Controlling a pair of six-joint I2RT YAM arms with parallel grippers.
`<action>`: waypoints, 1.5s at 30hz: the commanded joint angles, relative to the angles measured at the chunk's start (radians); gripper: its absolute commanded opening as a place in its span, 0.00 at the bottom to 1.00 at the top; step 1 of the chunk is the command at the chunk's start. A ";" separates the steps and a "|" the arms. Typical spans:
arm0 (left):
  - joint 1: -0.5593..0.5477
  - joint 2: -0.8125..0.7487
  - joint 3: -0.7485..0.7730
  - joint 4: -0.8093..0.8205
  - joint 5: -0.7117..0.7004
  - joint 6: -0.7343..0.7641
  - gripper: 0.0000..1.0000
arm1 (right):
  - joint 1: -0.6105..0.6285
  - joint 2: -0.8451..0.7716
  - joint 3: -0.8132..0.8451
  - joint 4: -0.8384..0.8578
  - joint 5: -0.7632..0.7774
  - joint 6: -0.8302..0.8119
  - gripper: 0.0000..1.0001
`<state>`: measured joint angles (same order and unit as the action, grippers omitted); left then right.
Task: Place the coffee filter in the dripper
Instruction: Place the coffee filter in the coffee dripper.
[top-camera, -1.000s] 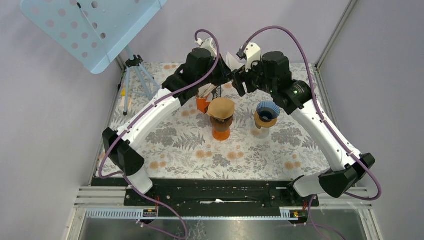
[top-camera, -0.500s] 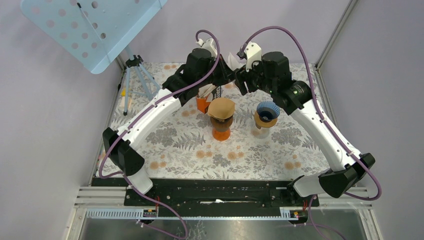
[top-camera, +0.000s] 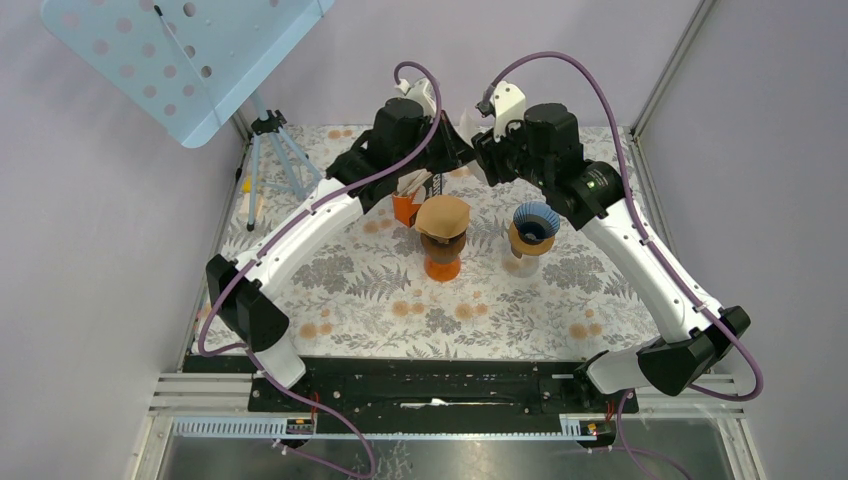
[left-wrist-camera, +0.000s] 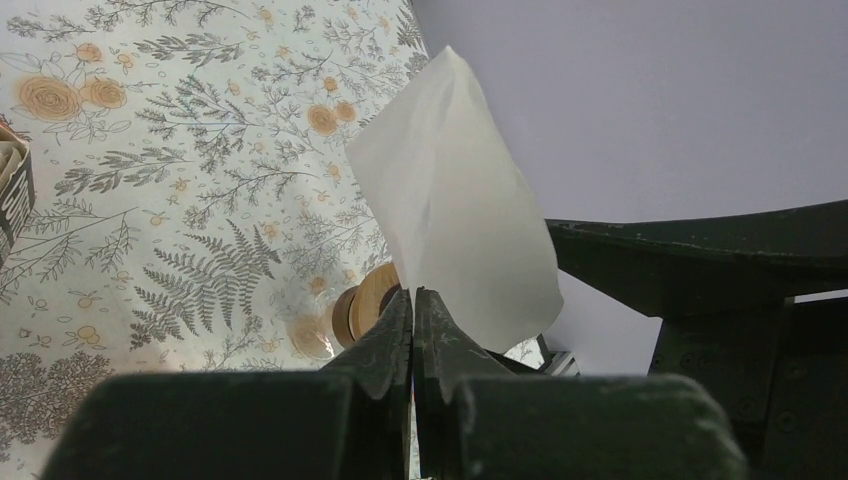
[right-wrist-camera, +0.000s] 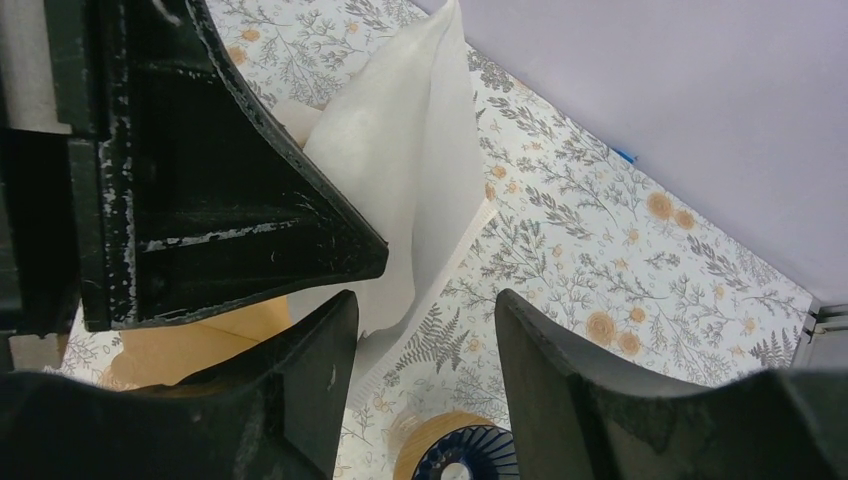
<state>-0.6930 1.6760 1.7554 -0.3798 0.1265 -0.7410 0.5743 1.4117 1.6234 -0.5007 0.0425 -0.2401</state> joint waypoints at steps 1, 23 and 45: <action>-0.011 -0.045 0.001 0.064 0.021 0.020 0.00 | 0.009 0.001 0.031 0.038 0.046 -0.005 0.58; -0.059 -0.047 -0.010 0.077 -0.064 0.108 0.00 | 0.019 0.054 0.051 0.039 0.126 0.017 0.45; -0.058 -0.070 -0.029 0.065 -0.189 0.185 0.00 | 0.019 0.033 0.020 0.054 0.186 -0.014 0.06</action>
<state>-0.7479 1.6733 1.7378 -0.3637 -0.0128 -0.5953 0.5827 1.4631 1.6348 -0.4850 0.1871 -0.2375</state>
